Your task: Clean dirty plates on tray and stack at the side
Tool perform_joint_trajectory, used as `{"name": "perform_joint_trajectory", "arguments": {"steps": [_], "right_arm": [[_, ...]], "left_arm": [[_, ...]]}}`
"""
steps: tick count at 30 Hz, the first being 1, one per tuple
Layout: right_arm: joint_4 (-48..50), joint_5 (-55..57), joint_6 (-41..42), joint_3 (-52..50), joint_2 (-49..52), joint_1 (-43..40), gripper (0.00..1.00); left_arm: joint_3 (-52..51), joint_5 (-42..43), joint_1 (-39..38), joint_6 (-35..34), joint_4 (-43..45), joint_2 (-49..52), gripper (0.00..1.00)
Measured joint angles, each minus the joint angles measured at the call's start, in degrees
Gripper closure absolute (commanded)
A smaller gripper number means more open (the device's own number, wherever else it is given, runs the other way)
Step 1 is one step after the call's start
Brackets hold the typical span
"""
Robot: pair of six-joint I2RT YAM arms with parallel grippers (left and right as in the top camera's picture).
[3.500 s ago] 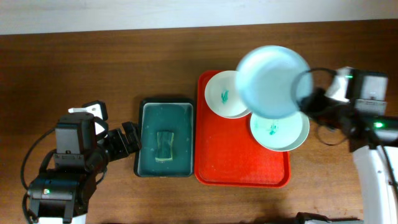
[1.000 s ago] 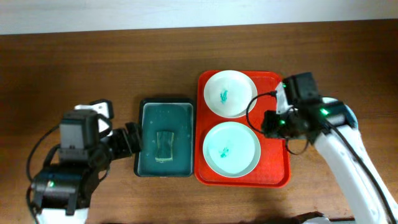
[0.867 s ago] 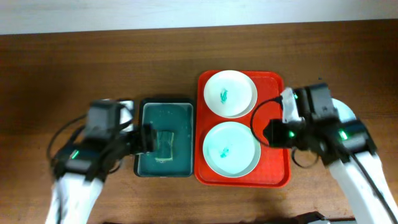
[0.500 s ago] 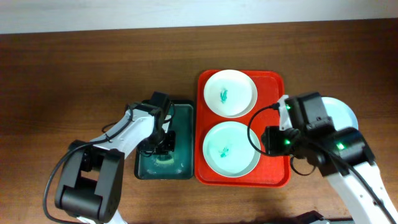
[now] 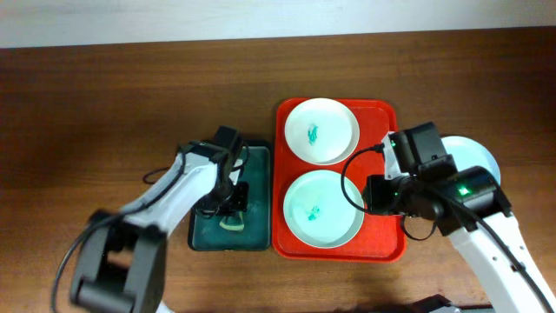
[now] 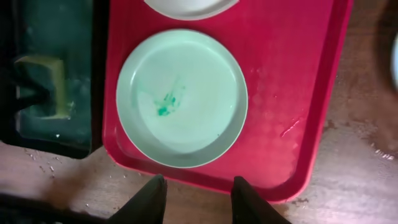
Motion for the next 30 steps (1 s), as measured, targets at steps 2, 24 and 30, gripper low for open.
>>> {"name": "perform_joint_trajectory", "arguments": {"steps": [2, 24, 30], "right_arm": [[0.04, 0.02, -0.46, -0.02, -3.28, 0.02, 0.57], [-3.02, 0.0, -0.9, -0.02, -13.22, 0.07, 0.48], [-3.06, 0.0, -0.9, -0.02, -13.22, 0.07, 0.48]], "left_arm": [[0.11, -2.51, -0.07, -0.04, -0.5, -10.36, 0.97], [-8.76, -2.38, -0.63, -2.36, 9.44, -4.55, 0.72], [-8.31, -3.04, -1.4, -4.09, 9.01, 0.07, 1.0]]}}
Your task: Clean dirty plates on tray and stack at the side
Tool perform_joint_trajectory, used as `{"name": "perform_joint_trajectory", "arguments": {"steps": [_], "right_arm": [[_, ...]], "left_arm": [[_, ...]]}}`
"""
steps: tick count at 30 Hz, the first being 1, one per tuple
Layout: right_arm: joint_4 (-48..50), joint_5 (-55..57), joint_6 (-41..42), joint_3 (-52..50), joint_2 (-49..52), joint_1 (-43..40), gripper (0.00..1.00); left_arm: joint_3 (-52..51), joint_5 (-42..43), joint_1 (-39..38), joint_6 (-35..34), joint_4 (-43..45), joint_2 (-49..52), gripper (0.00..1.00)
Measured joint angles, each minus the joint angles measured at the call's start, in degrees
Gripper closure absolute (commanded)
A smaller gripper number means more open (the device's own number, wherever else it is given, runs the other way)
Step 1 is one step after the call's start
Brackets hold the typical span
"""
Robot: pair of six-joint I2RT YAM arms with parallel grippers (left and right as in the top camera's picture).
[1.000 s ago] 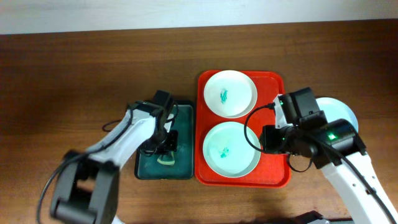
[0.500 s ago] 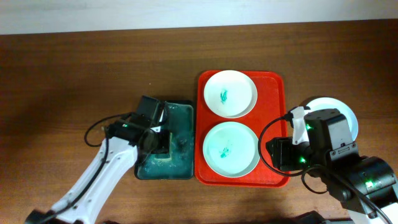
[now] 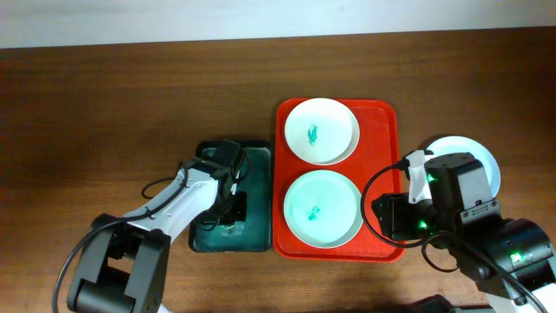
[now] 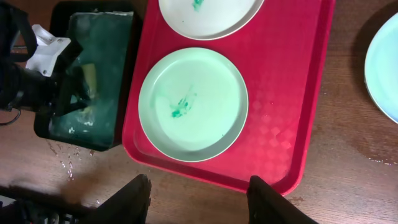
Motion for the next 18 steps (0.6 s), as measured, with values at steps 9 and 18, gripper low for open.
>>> {"name": "perform_joint_trajectory", "arguments": {"steps": [9, 18], "right_arm": [[0.0, 0.0, 0.0, 0.0, 0.0, 0.0, 0.48], [-0.02, 0.0, -0.02, 0.0, 0.0, 0.0, 0.49]], "left_arm": [[6.08, -4.42, -0.48, -0.61, -4.33, -1.75, 0.46], [3.17, -9.18, -0.59, -0.61, 9.35, 3.08, 1.0]]}}
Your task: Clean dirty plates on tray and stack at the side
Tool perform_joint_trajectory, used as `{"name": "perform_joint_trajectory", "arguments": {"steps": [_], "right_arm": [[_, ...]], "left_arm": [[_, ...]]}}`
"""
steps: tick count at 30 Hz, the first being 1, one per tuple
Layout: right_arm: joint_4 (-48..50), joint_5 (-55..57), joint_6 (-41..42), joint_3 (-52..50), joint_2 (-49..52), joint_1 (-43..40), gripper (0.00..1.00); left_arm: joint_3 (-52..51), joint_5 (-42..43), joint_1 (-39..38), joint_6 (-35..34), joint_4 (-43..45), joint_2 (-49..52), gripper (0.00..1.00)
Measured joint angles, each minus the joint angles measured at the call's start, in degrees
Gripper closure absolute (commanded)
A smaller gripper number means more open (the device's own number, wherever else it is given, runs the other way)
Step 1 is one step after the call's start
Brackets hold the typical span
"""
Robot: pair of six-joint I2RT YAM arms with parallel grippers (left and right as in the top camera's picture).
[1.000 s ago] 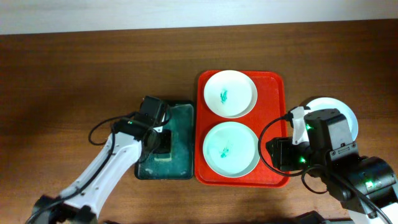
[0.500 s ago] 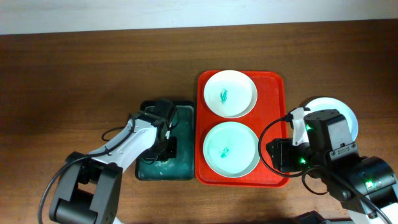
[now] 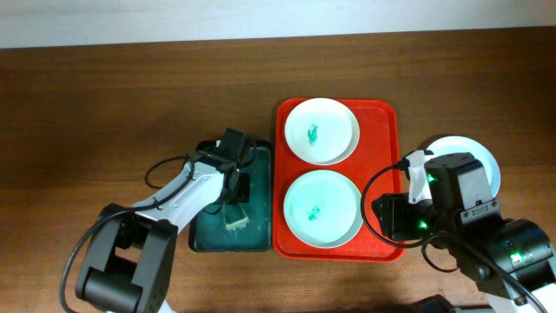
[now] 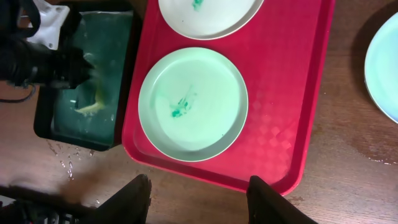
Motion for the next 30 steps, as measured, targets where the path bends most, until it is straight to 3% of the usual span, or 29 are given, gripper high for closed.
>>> {"name": "perform_joint_trajectory", "arguments": {"steps": [1, 2, 3, 4, 5, 6, 9, 11, 14, 17, 18, 19, 23, 27, 30], "right_arm": [[-0.02, 0.0, 0.02, 0.0, 0.0, 0.0, 0.49], [0.0, 0.0, 0.02, 0.0, 0.0, 0.0, 0.48], [0.0, 0.02, 0.02, 0.0, 0.0, 0.0, 0.49], [-0.07, 0.02, 0.02, 0.0, 0.0, -0.02, 0.49], [-0.13, 0.0, 0.0, 0.0, 0.0, 0.0, 0.49], [-0.13, 0.0, 0.02, 0.0, 0.0, 0.0, 0.49], [-0.22, 0.0, 0.0, 0.0, 0.0, 0.0, 0.49], [-0.42, 0.02, 0.02, 0.0, 0.0, 0.0, 0.49], [-0.42, 0.24, 0.02, 0.0, 0.0, -0.02, 0.48], [-1.07, 1.57, 0.02, 0.0, 0.66, -0.02, 0.48], [-1.57, 1.84, 0.15, 0.02, 1.53, -0.02, 0.53], [-1.9, 1.99, 0.26, 0.0, 2.08, -0.02, 0.57], [-3.63, 2.36, 2.89, 0.0, 8.35, -0.02, 0.58], [-2.23, 2.43, 5.6, 0.0, 13.16, -2.29, 0.57], [-1.18, 0.26, 3.02, 0.0, 17.55, -9.66, 0.57]], "left_arm": [[0.31, 0.0, -0.04, 0.0, -0.87, 0.0, 1.0], [1.05, 0.0, -0.04, 0.0, -2.8, 0.02, 0.91], [2.05, 0.02, -0.04, 0.07, -5.51, 0.0, 0.64], [3.41, 0.04, -0.04, 0.76, -8.13, 0.0, 0.46], [5.14, 0.0, -0.04, 0.85, -10.45, -0.15, 0.34], [7.19, 0.02, -0.04, 1.6, -13.0, -0.48, 0.28], [11.41, 0.39, -0.04, 2.1, -16.87, -3.3, 0.27], [11.78, 1.86, -0.04, 2.19, -19.39, -4.5, 0.32], [9.97, 3.5, -0.04, 1.11, -19.89, -4.59, 0.53], [3.67, 4.17, -0.04, -1.33, -13.55, -4.66, 0.69], [0.13, 4.37, -0.04, -2.08, -10.03, -4.66, 0.93], [-1.75, 4.37, -0.04, -2.32, -7.87, -4.63, 1.0], [-4.02, 4.46, -0.04, -3.02, -5.46, -4.66, 1.0], [0.44, 4.57, -0.04, -1.88, -12.35, -4.81, 1.0], [8.81, 4.59, -0.04, -0.81, -19.32, -7.67, 1.0]]}}
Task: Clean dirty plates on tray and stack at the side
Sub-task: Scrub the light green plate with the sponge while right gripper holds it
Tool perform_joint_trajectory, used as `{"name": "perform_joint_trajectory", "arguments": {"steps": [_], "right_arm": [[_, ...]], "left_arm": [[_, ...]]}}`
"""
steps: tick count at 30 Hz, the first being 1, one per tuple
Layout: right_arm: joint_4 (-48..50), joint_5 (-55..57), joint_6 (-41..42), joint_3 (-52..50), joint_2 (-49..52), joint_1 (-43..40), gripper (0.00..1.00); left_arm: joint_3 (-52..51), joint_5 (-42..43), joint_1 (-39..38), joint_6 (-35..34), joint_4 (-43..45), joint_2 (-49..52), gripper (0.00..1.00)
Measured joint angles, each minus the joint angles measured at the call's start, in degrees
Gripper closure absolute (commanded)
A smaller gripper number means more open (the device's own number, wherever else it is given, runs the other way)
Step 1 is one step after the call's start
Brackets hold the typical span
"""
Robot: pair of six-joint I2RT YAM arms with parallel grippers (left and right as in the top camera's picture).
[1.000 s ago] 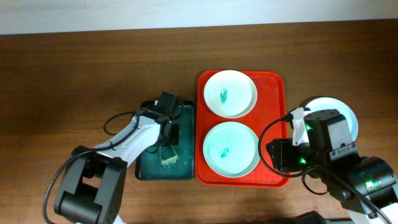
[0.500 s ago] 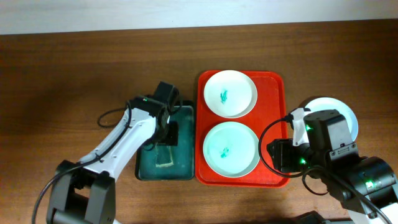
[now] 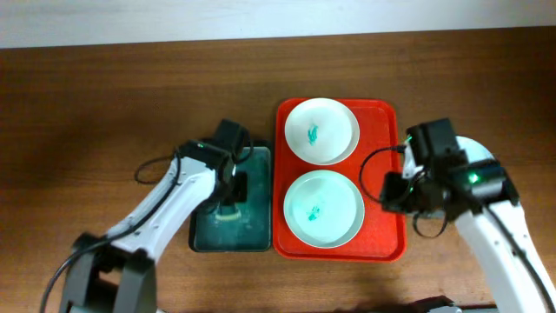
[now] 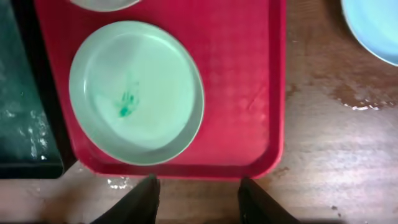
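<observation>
Two dirty plates lie on the red tray (image 3: 382, 174). A white plate (image 3: 321, 130) with a green smear sits at the far end, and a pale green plate (image 4: 137, 93) with a green smear sits at the near end. My right gripper (image 4: 198, 188) is open with nothing in it, its fingertips just off the tray's near edge below the green plate. My left gripper (image 3: 233, 193) is down in the dark green water basin (image 3: 256, 165), over a yellowish sponge (image 3: 228, 216). Its jaws are hidden from above.
A light blue plate (image 4: 373, 28) lies on the table to the right of the tray, partly under my right arm (image 3: 434, 174). Water spots mark the wood by the tray's near edge and right side.
My right gripper has come down closer to the tray and shifted right, so the green plate looks larger and sits left of centre. The left gripper is still in the basin over the sponge.
At first my right gripper was low at the tray's near edge by the green plate, and the left was on the sponge in the basin. The right then stood higher and stayed there while the left stayed in the water with the sponge. Now the right is low again.
</observation>
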Motion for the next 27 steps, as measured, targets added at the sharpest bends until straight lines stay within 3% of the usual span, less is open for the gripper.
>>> {"name": "perform_joint_trajectory", "arguments": {"steps": [5, 8, 13, 19, 21, 27], "right_arm": [[3.91, -7.28, -9.73, -0.11, 13.79, -6.8, 0.57], [15.41, -8.66, -12.74, -2.84, 20.02, -6.34, 0.57], [28.72, -9.38, -13.94, -13.4, 21.05, -4.15, 0.58], [37.73, -11.3, -12.94, -22.69, 21.0, -3.48, 0.88], [38.66, -11.93, -11.76, -23.26, 20.98, -3.15, 0.94], [38.77, -12.79, -8.92, -23.52, 20.98, -3.1, 0.96]], "left_arm": [[5.38, 0.74, 0.0, 0.24, -2.03, -5.64, 1.0], [5.4, 4.24, 0.0, 0.96, -1.55, -5.92, 1.0], [5.4, 6.43, 0.0, 1.75, -1.44, -5.92, 1.0], [5.4, 7.1, -1.36, 2.43, 0.63, -5.92, 1.0], [5.4, 7.13, -3.96, 2.58, 2.45, -5.92, 1.0], [5.42, 9.05, -12.74, 0.61, 8.57, -2.12, 1.0]]}}
